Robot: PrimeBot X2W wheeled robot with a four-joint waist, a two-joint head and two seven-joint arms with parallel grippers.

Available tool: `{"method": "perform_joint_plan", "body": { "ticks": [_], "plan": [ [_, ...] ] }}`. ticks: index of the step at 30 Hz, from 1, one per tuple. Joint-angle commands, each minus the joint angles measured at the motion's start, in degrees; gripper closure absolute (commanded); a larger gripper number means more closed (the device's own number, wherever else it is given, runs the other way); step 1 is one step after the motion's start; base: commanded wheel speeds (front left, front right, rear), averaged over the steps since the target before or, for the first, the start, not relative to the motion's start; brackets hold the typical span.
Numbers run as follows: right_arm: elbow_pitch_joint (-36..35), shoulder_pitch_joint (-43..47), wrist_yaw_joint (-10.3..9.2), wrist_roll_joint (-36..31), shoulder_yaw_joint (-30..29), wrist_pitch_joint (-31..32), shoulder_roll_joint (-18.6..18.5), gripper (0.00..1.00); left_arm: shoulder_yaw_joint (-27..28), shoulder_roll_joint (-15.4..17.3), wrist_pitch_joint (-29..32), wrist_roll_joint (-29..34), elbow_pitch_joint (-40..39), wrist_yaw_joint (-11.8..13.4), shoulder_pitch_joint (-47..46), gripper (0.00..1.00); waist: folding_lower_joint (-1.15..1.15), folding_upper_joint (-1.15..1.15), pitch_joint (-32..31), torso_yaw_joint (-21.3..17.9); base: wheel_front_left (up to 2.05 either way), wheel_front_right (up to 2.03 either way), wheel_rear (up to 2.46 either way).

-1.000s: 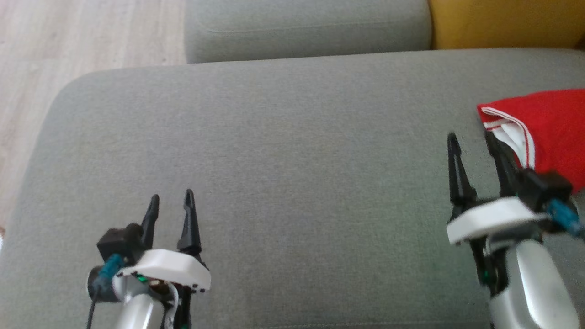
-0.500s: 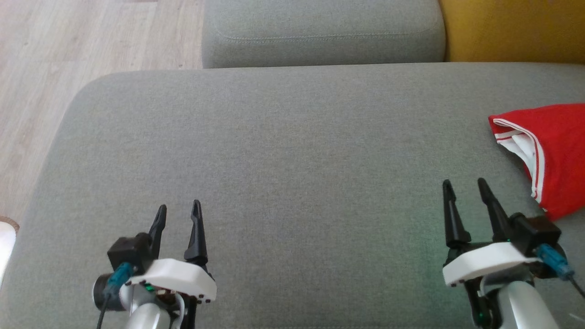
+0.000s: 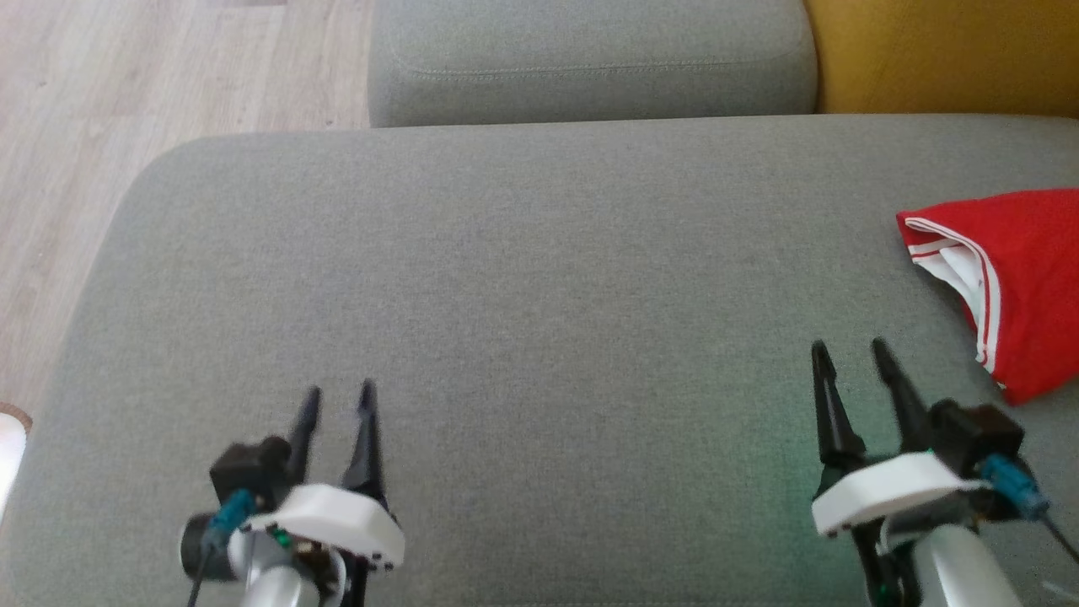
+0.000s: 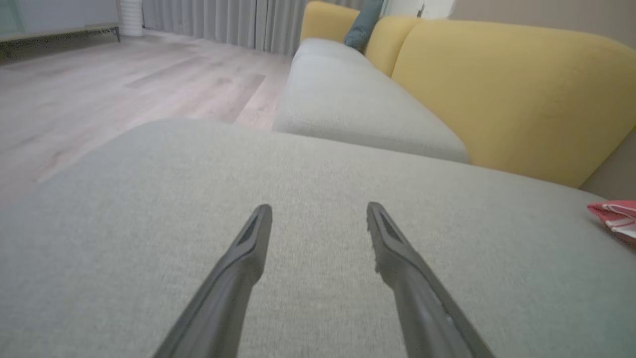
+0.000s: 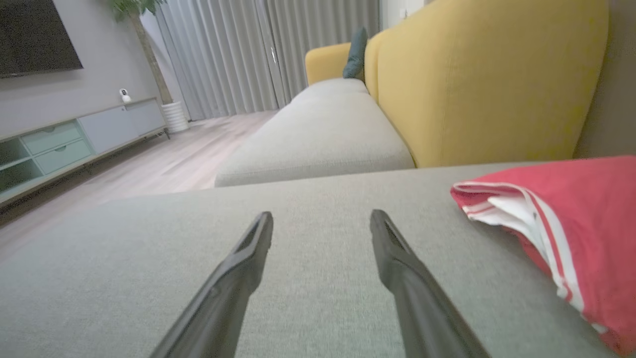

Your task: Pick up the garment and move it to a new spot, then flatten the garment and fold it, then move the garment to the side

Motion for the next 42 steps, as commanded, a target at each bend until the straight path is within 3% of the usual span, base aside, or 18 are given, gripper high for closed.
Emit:
{"method": "perform_joint_plan", "body": {
  "ticks": [1,4,42],
  "plan": [
    [0.45,0.00,-0.01,0.11,0.02,0.02,0.02,1.00,0.07,0.01,0.12,-0.05,0.44,-0.04,0.04,1.00,0.00,0.00,0.00,0.00,0.00,0.00,0.00],
    [3.60,1.40,-0.01,0.11,0.09,0.04,0.16,1.00,0.01,0.00,0.18,0.00,3.47,-0.01,1.76,1.00,0.00,0.00,0.00,0.00,0.00,0.00,0.00],
    [1.56,0.26,0.11,25.20,-2.32,4.92,0.07,1.00,7.01,-0.41,6.45,-21.98,1.74,-4.53,0.11,1.00,0.00,0.00,0.13,-0.39,0.00,0.00,0.00]
  ]
}}
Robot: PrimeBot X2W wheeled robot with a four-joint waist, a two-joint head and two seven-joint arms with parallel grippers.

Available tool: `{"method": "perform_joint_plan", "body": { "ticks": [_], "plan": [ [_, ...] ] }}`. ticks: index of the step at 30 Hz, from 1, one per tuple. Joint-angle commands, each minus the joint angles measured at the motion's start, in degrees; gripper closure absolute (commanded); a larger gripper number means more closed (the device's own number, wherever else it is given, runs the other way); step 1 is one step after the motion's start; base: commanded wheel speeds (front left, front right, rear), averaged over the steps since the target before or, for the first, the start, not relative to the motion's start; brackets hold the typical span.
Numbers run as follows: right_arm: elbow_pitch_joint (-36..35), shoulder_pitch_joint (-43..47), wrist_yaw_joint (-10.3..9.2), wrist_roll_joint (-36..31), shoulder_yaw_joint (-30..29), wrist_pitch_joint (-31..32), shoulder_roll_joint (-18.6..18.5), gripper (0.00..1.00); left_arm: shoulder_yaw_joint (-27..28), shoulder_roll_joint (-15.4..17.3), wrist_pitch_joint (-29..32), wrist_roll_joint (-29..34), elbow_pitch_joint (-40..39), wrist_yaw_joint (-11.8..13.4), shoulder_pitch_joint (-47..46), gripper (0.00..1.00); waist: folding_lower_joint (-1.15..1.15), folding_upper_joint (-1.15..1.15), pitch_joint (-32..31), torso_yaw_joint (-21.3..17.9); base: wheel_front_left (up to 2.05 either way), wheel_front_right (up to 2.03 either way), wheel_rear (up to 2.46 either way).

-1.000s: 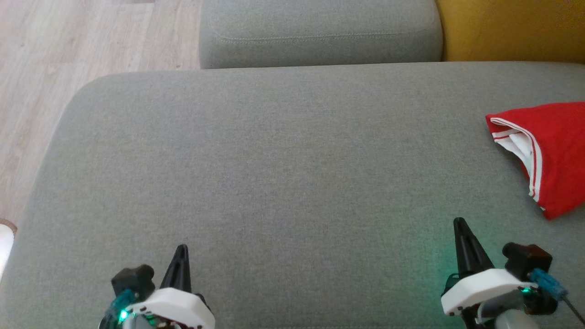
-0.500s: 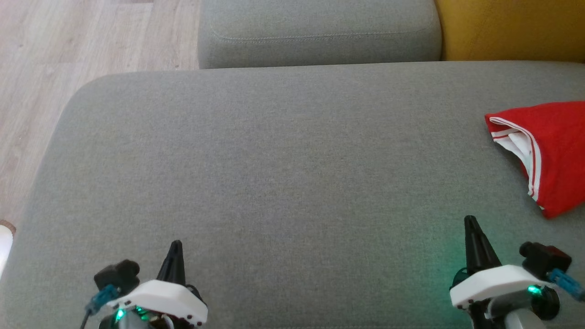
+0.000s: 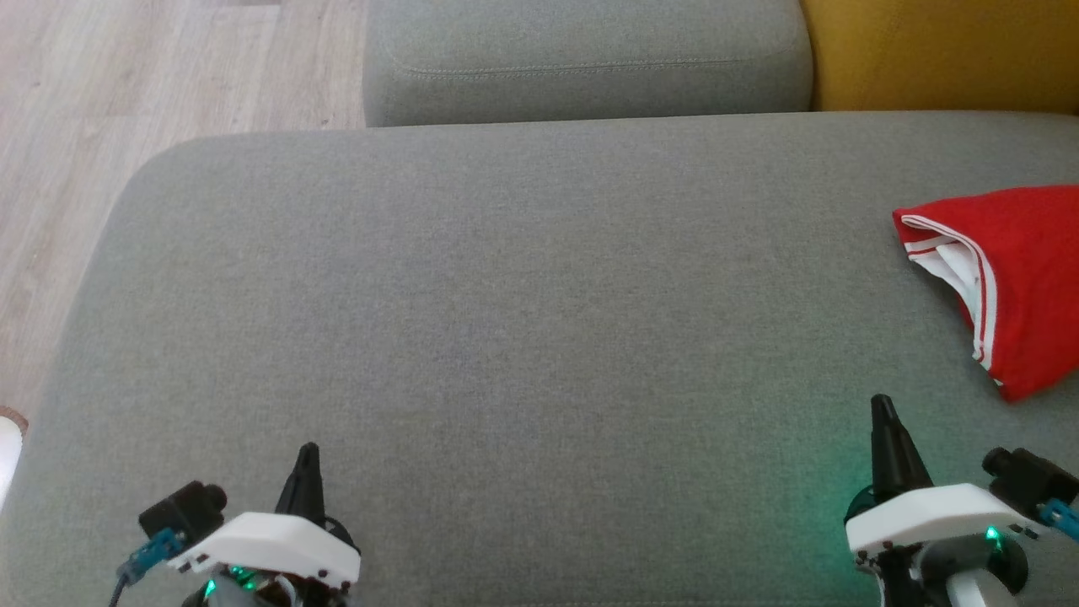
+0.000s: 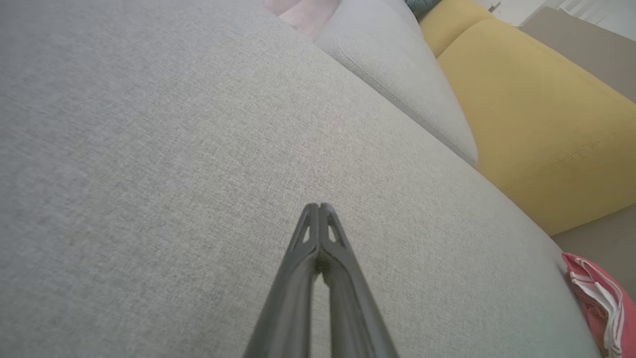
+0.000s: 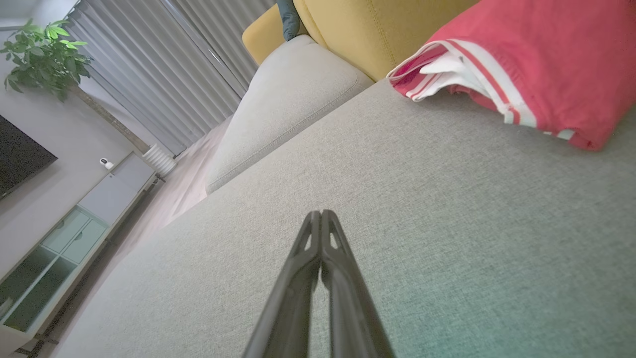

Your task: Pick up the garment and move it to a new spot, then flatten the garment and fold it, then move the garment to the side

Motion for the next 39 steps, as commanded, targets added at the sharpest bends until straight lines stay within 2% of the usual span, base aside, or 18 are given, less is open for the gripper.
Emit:
{"method": "perform_joint_plan", "body": {
  "ticks": [1,39],
  "plan": [
    [-2.22,-3.02,0.12,1.52,-0.14,0.29,-0.13,1.00,1.23,0.14,0.37,-1.21,-2.23,-0.68,-3.30,1.00,0.00,0.00,0.00,-0.01,0.00,0.00,0.00],
    [-4.22,-4.12,0.23,25.96,-2.47,5.03,-0.22,1.00,8.05,-0.26,6.48,-22.60,-3.96,-5.08,-4.89,1.00,0.00,0.00,0.14,-0.39,0.00,0.00,0.00]
  ]
}}
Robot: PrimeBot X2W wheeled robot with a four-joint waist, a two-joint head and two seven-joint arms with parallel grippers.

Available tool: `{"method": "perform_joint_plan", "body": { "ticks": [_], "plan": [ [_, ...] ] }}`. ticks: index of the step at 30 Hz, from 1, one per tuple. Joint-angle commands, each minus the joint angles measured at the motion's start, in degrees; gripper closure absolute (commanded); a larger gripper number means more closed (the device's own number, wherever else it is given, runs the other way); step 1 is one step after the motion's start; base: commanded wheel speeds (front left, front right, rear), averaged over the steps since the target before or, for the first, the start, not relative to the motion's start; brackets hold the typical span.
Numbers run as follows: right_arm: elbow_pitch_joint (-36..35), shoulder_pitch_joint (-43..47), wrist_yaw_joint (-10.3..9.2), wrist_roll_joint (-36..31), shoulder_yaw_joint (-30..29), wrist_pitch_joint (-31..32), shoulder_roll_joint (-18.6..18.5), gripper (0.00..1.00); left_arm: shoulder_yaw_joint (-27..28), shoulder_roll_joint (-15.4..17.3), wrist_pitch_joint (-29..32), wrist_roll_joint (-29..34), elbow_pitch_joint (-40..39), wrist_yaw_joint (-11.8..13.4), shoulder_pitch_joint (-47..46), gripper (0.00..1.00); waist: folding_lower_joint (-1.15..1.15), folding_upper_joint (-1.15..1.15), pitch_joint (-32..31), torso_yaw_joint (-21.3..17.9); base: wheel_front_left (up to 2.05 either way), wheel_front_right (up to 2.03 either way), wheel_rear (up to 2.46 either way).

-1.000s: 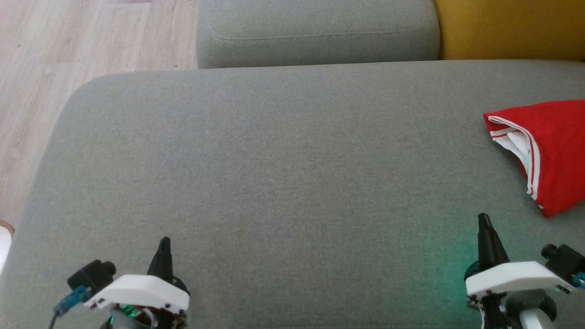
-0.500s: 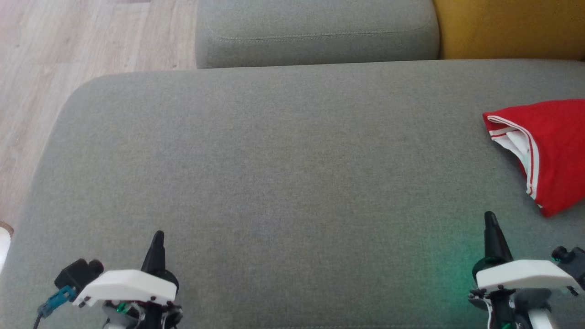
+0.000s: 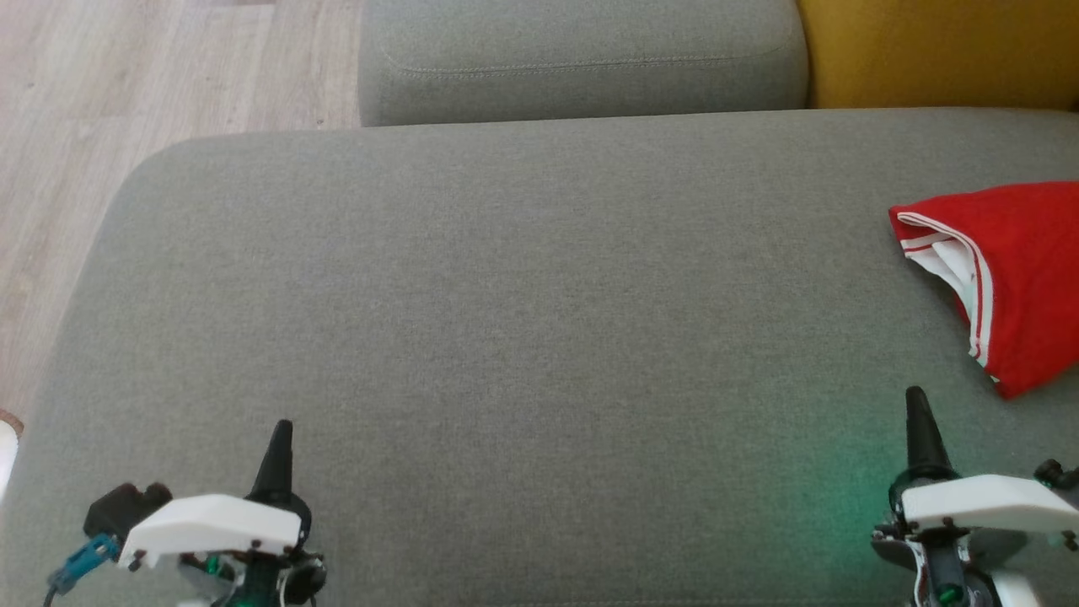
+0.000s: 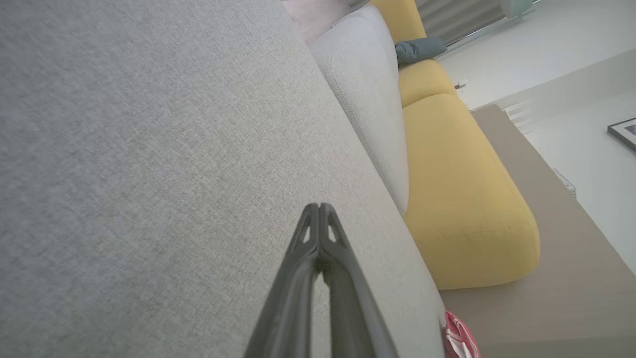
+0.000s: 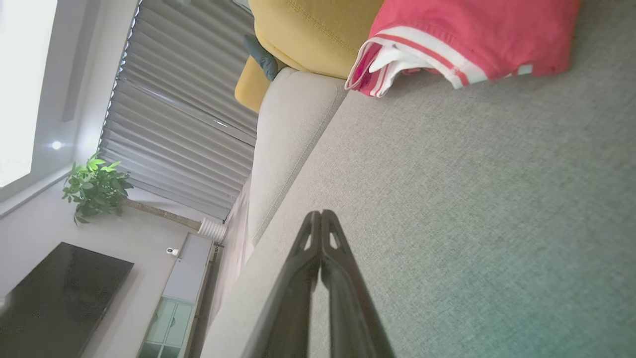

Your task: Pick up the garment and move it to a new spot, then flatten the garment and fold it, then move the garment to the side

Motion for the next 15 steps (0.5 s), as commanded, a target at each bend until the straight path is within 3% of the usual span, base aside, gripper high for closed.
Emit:
{"method": "perform_joint_plan", "body": {
  "ticks": [1,15],
  "plan": [
    [-2.28,-3.71,0.24,1.78,0.50,0.29,-0.23,1.00,2.16,0.10,0.37,-1.46,-2.20,-0.68,-3.65,1.00,0.00,0.00,0.00,-0.01,0.00,0.00,0.00],
    [-3.04,-4.13,0.28,11.04,-0.39,2.09,-0.26,1.00,4.74,-0.05,2.69,-9.56,-2.86,-2.34,-4.25,1.00,0.00,0.00,0.06,-0.16,0.00,0.00,0.00]
  ]
}}
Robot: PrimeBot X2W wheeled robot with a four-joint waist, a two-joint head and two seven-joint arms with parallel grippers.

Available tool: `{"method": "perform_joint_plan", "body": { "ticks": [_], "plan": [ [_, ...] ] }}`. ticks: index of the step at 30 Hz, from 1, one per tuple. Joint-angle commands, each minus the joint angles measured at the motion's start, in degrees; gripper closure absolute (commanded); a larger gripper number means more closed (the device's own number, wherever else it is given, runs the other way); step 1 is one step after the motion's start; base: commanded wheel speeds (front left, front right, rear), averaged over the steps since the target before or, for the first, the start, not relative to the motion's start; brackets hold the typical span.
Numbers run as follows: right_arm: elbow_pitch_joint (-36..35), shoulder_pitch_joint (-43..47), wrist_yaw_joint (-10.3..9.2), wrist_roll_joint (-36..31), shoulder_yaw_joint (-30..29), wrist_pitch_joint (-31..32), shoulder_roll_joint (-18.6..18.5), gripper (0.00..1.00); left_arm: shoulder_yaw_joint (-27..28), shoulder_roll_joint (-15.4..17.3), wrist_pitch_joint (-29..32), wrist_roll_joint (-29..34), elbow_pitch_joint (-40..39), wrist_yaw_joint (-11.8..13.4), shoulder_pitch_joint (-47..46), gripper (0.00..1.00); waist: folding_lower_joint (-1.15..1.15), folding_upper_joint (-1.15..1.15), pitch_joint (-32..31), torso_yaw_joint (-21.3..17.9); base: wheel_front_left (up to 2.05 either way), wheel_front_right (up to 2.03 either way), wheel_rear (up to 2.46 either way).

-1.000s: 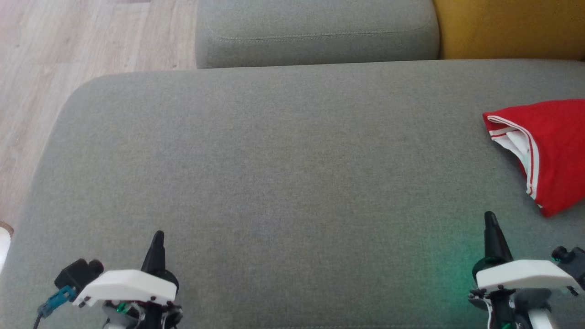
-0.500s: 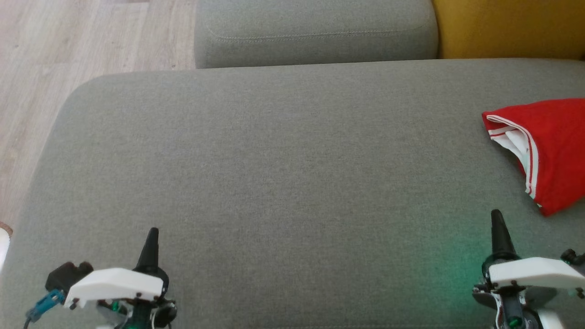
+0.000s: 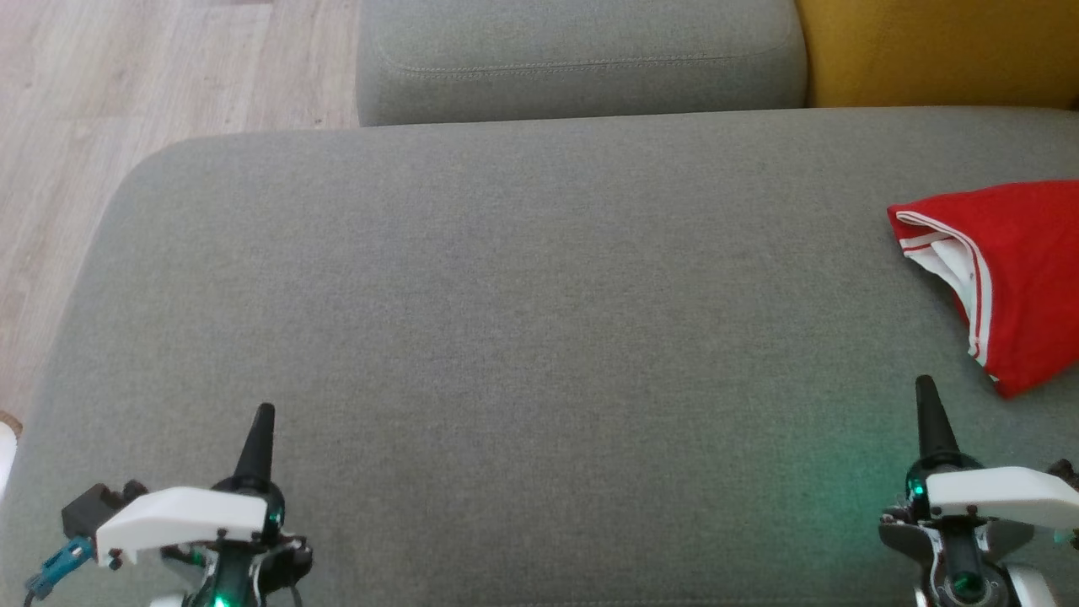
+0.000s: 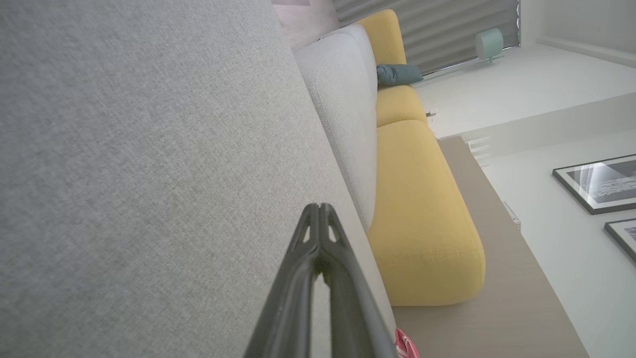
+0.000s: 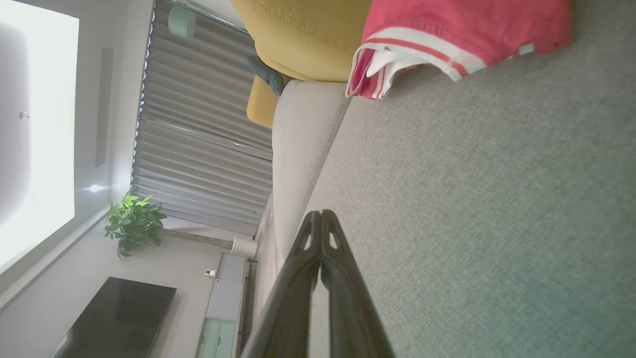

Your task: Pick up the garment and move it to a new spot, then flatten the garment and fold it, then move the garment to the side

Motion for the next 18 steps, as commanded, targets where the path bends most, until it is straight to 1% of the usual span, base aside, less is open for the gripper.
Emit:
{"method": "perform_joint_plan", "body": {
  "ticks": [1,18],
  "plan": [
    [-2.35,-3.14,0.28,1.94,0.45,0.36,-0.27,1.00,2.03,0.15,0.57,-1.55,-2.27,-0.67,-3.27,1.00,0.00,0.00,0.00,-0.01,0.00,0.00,0.00],
    [-3.22,-3.62,0.33,12.50,-0.55,2.40,-0.30,1.00,4.98,-0.03,3.21,-10.79,-3.02,-2.57,-3.96,1.00,0.00,0.00,0.06,-0.18,0.00,0.00,0.00]
  ]
}}
